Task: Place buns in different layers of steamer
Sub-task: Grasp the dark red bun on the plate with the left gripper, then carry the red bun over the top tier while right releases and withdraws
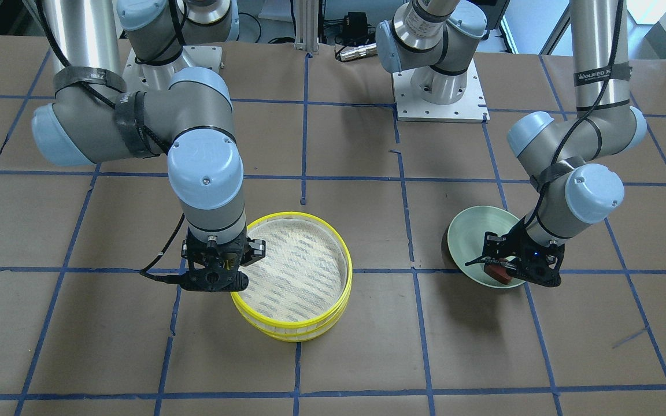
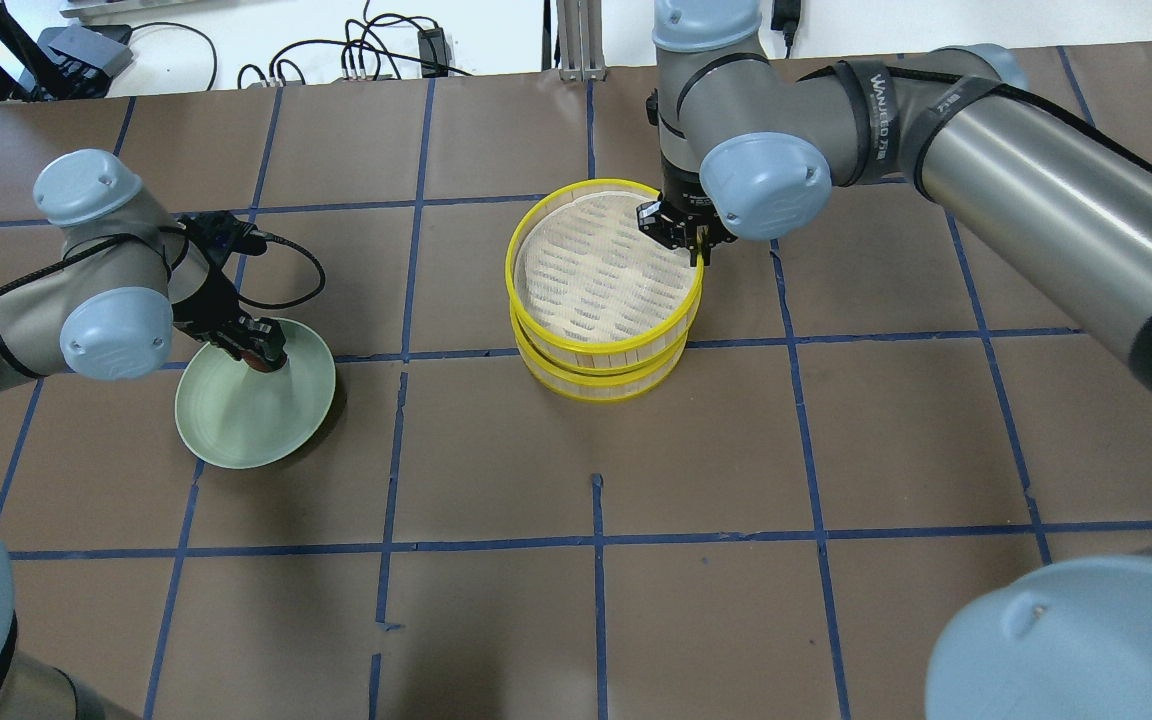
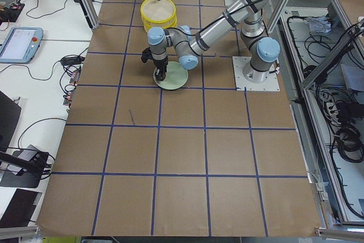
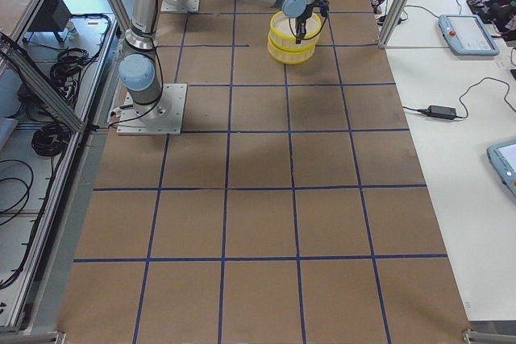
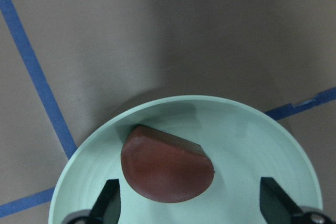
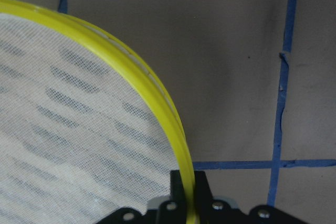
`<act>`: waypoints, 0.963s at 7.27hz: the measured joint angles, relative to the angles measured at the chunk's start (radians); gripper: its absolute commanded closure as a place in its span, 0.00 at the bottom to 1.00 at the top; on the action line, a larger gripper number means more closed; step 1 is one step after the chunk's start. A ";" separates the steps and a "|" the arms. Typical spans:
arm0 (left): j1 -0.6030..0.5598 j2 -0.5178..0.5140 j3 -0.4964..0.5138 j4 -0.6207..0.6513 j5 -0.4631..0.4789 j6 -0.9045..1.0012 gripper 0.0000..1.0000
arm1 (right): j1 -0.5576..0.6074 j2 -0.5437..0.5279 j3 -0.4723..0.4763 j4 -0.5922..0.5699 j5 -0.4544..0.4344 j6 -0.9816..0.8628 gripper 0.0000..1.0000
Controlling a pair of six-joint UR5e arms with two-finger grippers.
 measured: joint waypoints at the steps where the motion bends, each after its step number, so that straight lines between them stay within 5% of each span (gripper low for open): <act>1: -0.003 0.021 0.001 -0.001 0.001 -0.018 0.98 | -0.005 -0.002 0.012 -0.003 0.004 0.002 0.93; 4: -0.089 0.129 0.003 -0.012 -0.044 -0.144 0.98 | -0.005 -0.002 0.019 -0.008 0.027 0.034 0.93; 7: -0.364 0.172 0.123 -0.019 -0.127 -0.610 0.98 | -0.004 0.003 0.025 -0.010 0.046 0.045 0.92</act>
